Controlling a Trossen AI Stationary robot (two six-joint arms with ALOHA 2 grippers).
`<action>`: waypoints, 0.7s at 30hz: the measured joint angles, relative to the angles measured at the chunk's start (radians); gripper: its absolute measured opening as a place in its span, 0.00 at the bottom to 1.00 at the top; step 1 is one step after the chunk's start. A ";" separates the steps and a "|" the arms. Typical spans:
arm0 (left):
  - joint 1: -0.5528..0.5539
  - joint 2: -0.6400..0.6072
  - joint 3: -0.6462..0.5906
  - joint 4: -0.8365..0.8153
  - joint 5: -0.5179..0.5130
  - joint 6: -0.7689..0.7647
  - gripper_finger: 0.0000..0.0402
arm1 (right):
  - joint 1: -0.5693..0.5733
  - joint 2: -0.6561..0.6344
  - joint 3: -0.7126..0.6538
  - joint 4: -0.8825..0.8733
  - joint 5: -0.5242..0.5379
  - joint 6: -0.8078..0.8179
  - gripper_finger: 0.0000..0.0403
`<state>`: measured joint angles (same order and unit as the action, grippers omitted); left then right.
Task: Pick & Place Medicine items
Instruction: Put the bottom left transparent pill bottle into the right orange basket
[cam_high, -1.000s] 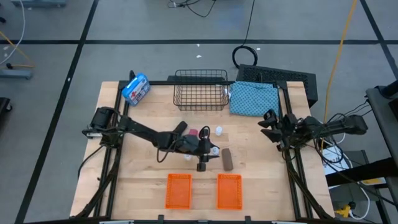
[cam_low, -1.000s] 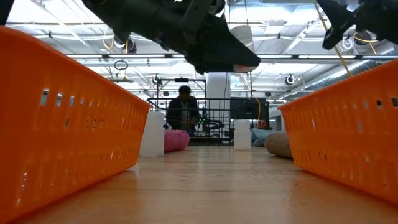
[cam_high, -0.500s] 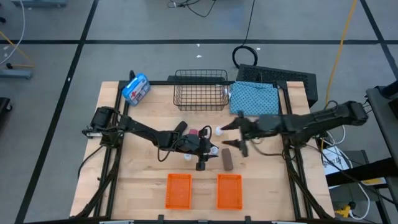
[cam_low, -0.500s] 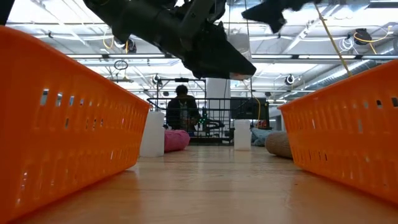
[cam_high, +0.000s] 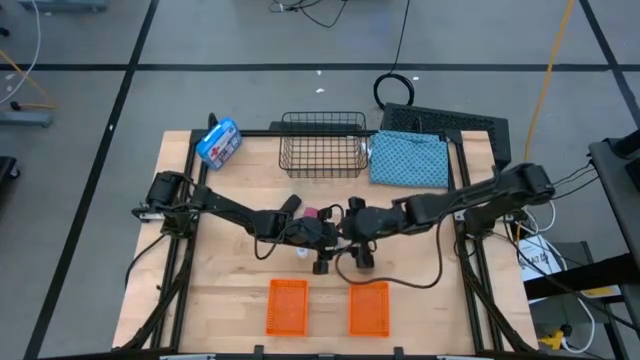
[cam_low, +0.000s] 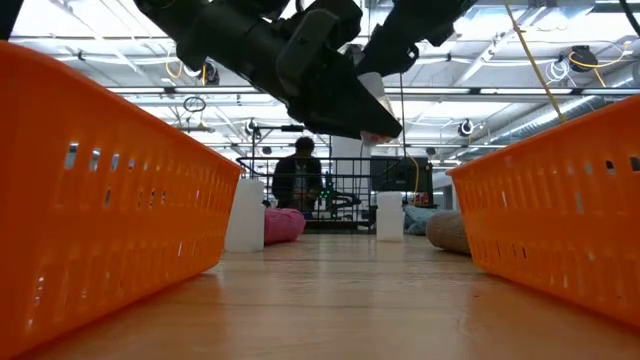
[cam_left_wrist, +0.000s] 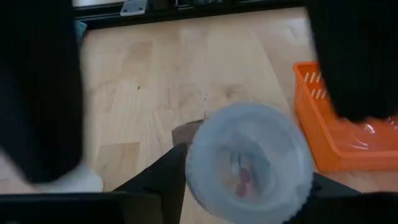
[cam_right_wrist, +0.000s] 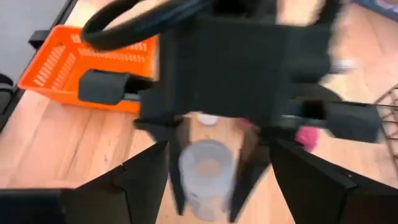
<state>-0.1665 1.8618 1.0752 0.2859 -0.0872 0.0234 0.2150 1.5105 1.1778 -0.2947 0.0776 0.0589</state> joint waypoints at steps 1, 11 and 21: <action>0.000 0.000 0.000 -0.001 0.000 -0.002 0.39 | 0.004 0.008 0.000 -0.012 0.001 0.000 0.66; 0.000 0.000 0.000 0.000 0.000 0.005 0.46 | 0.011 0.027 -0.001 -0.028 0.054 0.007 0.64; 0.000 0.000 0.000 0.000 0.000 0.000 0.37 | 0.011 0.026 -0.036 -0.007 0.053 0.016 0.60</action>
<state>-0.1665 1.8618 1.0748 0.2861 -0.0875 0.0237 0.2264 1.5360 1.1423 -0.3019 0.1304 0.0748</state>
